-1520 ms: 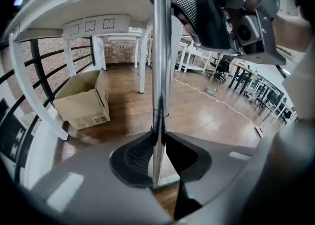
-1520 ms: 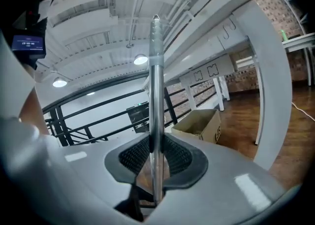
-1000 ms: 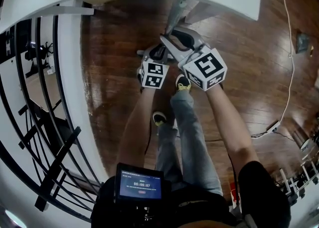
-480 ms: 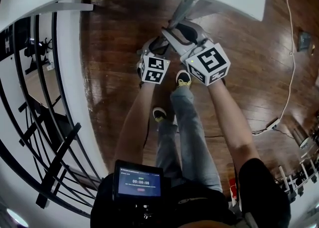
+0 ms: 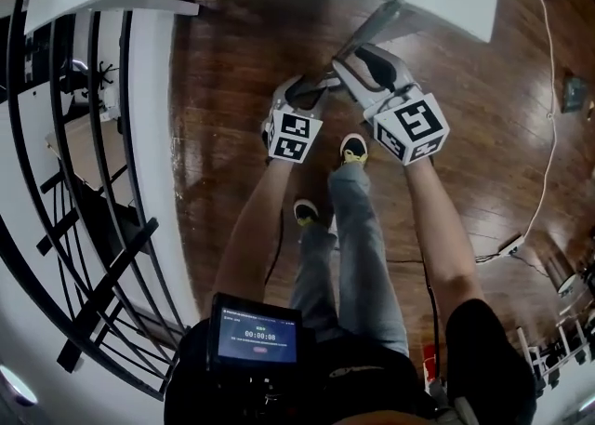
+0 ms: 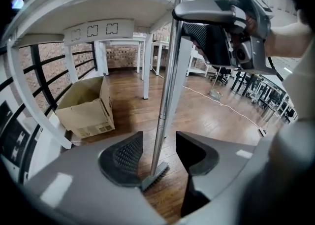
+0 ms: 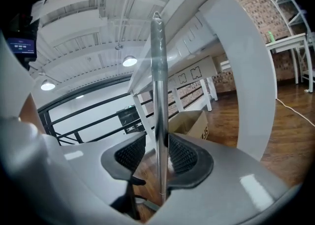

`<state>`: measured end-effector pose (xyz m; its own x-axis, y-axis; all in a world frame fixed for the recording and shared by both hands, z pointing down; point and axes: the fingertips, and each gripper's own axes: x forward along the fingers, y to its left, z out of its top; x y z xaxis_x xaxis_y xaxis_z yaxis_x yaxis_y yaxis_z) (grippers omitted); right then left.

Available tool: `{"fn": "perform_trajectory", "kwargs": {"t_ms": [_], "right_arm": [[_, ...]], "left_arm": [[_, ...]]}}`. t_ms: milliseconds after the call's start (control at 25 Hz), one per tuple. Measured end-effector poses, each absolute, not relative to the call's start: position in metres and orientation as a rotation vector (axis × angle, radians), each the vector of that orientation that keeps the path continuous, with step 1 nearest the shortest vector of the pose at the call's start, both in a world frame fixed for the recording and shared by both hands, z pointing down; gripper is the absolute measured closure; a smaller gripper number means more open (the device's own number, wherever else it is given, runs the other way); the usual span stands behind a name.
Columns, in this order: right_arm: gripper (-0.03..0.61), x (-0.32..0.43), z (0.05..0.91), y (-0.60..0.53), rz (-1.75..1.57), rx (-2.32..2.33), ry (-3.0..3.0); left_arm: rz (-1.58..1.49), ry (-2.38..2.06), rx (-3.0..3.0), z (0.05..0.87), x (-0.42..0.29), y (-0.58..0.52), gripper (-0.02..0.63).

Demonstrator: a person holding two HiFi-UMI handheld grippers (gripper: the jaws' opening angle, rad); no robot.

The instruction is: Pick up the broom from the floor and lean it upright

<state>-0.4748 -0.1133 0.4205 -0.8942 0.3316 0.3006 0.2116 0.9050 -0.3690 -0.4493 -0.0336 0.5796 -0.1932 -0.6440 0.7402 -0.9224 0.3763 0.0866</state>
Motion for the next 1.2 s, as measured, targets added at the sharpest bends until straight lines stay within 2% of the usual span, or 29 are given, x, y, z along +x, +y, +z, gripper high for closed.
{"fn": "perform_trajectory", "kwargs": {"t_ms": [200, 440, 520, 560, 600, 800, 1000, 1200], "right_arm": [[0.426, -0.471, 0.410, -0.124, 0.491, -0.332, -2.723], [0.428, -0.455, 0.397, -0.129, 0.480, -0.308, -2.676], [0.455, -0.430, 0.391, -0.129, 0.480, -0.302, -2.645], [0.525, -0.415, 0.386, -0.127, 0.462, -0.297, -2.635], [0.575, -0.402, 0.379, -0.125, 0.433, -0.293, -2.630], [0.575, -0.319, 0.289, -0.065, 0.300, -0.300, -2.659], [0.575, -0.218, 0.162, 0.030, 0.307, -0.279, -2.742], [0.575, -0.144, 0.052, 0.135, 0.273, -0.294, -2.884]], "left_arm": [[0.531, -1.929, 1.375, 0.551, -0.443, -0.005, 0.395], [0.390, -2.014, 1.303, 0.497, -0.436, 0.032, 0.423], [0.307, -2.084, 1.279, 0.456, -0.430, 0.045, 0.549], [0.268, -2.126, 1.278, 0.430, -0.430, 0.051, 0.598], [0.232, -2.169, 1.284, 0.404, -0.430, 0.057, 0.600], [0.049, -2.344, 1.342, 0.268, -0.402, 0.110, 0.600], [-0.008, -2.446, 1.437, 0.128, -0.317, 0.184, 0.600], [-0.016, -2.466, 1.577, 0.036, -0.232, 0.258, 0.600]]}}
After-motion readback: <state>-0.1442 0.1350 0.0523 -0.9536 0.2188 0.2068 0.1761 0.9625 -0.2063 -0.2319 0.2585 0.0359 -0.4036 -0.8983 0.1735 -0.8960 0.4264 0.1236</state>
